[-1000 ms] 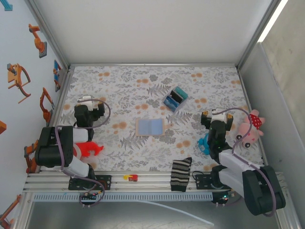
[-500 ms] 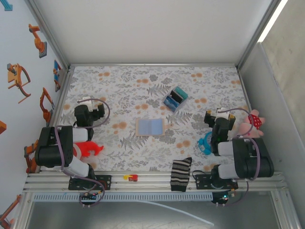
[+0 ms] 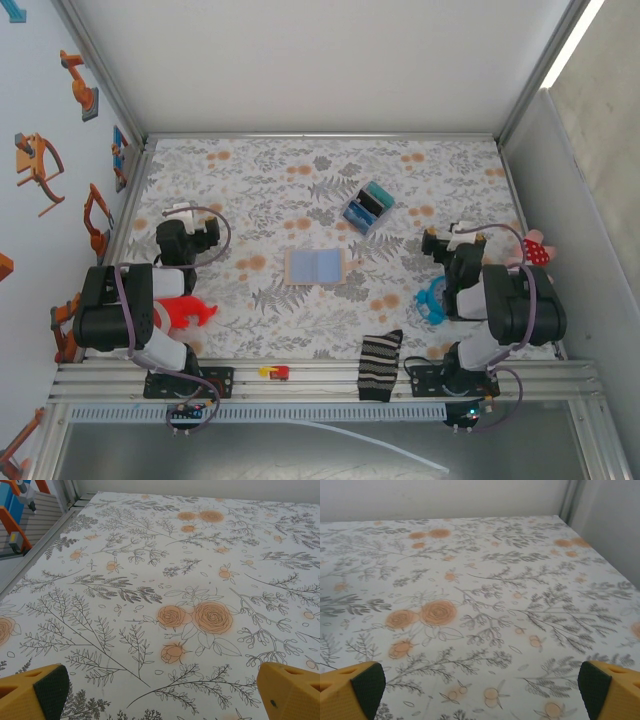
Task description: Take the credit cards out of the card holder
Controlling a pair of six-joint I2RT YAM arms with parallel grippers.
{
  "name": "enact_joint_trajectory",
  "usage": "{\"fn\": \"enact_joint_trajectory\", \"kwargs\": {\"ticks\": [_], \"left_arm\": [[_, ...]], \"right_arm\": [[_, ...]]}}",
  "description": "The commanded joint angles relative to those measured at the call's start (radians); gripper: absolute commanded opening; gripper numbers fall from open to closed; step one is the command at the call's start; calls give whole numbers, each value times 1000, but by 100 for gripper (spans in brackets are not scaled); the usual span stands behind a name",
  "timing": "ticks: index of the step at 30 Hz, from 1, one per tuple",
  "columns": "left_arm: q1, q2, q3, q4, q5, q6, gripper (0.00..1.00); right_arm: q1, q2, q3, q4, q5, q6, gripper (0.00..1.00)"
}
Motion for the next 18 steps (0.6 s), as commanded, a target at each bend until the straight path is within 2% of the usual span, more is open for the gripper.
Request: {"fn": "enact_joint_trajectory", "kwargs": {"ticks": [1, 3, 5, 7, 11, 18], "left_arm": [[-6, -3, 3, -10, 5, -12, 97], [-6, -4, 3, -10, 4, -13, 97], [-7, -3, 3, -10, 5, -13, 97], [-6, -3, 4, -10, 5, -12, 97], [-6, -4, 3, -10, 5, -12, 97], [-5, -2, 3, -10, 5, -12, 97]], "right_arm": [[-21, -29, 98, -157, -194, -54, 99], [-73, -10, 133, -188, -323, -31, 99], [-97, -10, 151, -221, -352, -17, 99], [-97, -7, 155, -223, -315, 3, 99], [-96, -15, 144, -222, -116, 73, 99], [-93, -19, 136, -214, -89, 77, 99]]}}
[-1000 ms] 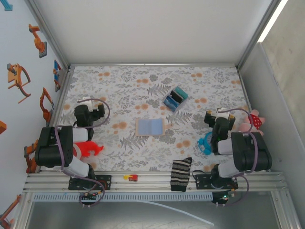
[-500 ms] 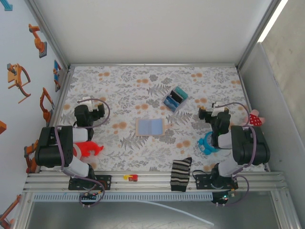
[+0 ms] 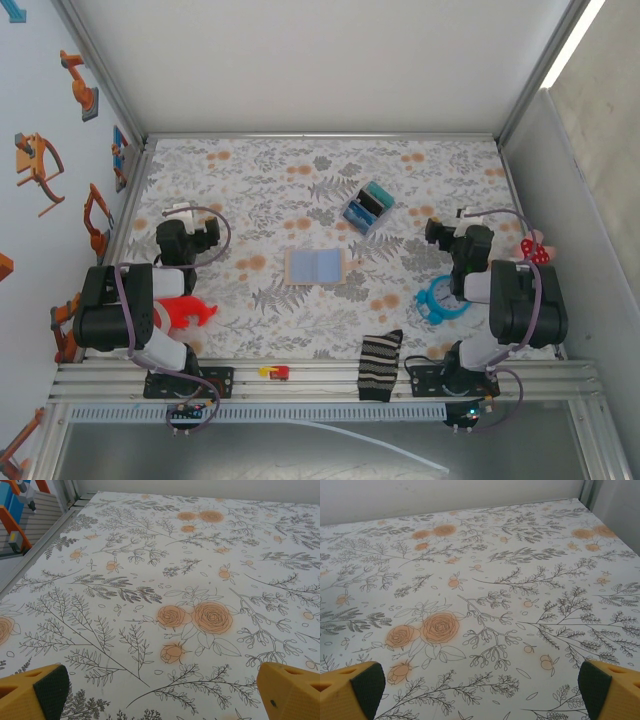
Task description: Take the credit cards out of the card holder
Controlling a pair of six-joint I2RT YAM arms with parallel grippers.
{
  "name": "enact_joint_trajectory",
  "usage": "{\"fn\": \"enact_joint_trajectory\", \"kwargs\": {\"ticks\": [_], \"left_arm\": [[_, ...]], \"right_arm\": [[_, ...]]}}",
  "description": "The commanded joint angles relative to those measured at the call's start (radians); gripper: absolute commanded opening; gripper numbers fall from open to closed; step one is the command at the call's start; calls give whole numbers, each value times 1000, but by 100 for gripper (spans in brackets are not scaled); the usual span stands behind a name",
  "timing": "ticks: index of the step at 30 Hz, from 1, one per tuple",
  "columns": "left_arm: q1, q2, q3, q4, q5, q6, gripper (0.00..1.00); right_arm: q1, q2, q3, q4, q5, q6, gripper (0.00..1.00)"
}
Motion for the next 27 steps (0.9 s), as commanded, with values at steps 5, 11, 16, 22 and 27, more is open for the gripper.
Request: {"fn": "enact_joint_trajectory", "kwargs": {"ticks": [5, 11, 16, 22, 27], "left_arm": [[-6, -3, 3, -11, 5, -9, 97], [-6, -3, 3, -9, 5, -10, 97], [-5, -4, 3, -11, 5, -10, 97], [-7, -3, 3, -12, 4, -8, 97], [-8, -4, 3, -10, 5, -7, 97]], "right_arm": [[2, -10, -1, 1, 2, 11, 99], [1, -11, -2, 1, 2, 11, 99], [0, -11, -1, 1, 2, 12, 99], [0, -10, -1, 1, 2, 11, 99], [0, -11, -1, 0, 2, 11, 99]]}}
